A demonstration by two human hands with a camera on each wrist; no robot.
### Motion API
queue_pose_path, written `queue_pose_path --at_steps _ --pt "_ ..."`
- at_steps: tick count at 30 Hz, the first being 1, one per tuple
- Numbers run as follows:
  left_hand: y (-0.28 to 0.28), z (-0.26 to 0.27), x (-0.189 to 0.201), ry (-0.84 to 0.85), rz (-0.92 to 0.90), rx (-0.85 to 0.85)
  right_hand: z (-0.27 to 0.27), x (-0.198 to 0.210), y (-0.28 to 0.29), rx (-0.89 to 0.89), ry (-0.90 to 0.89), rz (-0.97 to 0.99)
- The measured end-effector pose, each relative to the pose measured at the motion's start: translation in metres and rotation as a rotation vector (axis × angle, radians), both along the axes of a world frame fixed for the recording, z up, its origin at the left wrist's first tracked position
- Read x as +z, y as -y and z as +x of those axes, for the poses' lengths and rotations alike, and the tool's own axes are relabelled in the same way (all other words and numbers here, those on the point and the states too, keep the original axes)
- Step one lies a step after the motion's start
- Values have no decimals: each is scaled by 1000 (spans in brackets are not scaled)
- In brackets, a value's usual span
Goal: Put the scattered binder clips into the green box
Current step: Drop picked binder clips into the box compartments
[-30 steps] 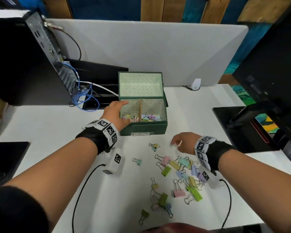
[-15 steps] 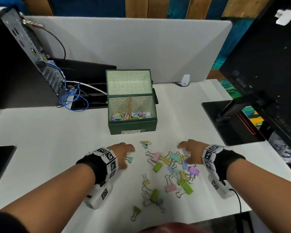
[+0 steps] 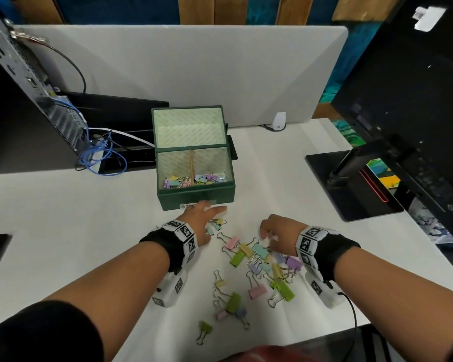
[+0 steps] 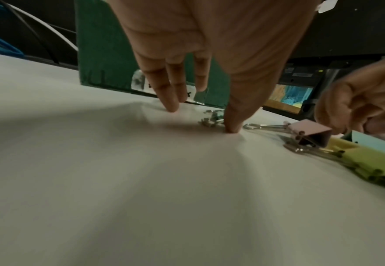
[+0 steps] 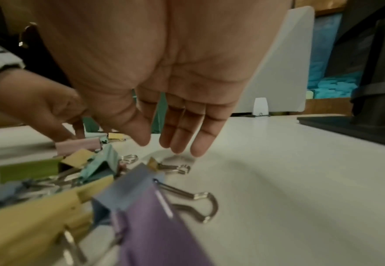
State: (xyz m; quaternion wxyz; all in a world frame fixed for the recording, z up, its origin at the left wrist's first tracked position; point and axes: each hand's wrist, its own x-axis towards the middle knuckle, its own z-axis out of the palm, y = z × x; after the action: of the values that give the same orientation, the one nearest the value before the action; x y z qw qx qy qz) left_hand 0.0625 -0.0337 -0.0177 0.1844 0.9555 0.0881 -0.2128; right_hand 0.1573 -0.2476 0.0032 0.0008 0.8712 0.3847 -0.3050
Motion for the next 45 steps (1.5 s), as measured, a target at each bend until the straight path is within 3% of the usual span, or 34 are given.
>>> queue_pose_path --at_steps 4,8,18,22,31,34,39,42,45 --pt "7 8 -1 -43 63 -157 -1 -3 -5 146 -21 -46" --pt "9 7 -5 42 20 -136 -6 -7 -12 287 30 -62" --pt "-2 -2 -9 97 -46 -32 -2 -12 -11 191 -31 -8" --pt "-7 -7 -10 97 -51 10 -1 -14 -8 230 11 -32" --pt "-12 -15 0 83 -85 63 0 -9 -23 111 64 -61" --pt "-17 -18 11 165 -132 139 9 7 -30 -26 36 85" --pt "-28 -13 39 334 -269 321 28 45 -66 -322 -42 489" --pt "-32 -6 50 423 -358 457 34 62 -96 -423 -81 678" --pt "-34 5 61 504 -405 525 35 69 -113 -425 -141 732"
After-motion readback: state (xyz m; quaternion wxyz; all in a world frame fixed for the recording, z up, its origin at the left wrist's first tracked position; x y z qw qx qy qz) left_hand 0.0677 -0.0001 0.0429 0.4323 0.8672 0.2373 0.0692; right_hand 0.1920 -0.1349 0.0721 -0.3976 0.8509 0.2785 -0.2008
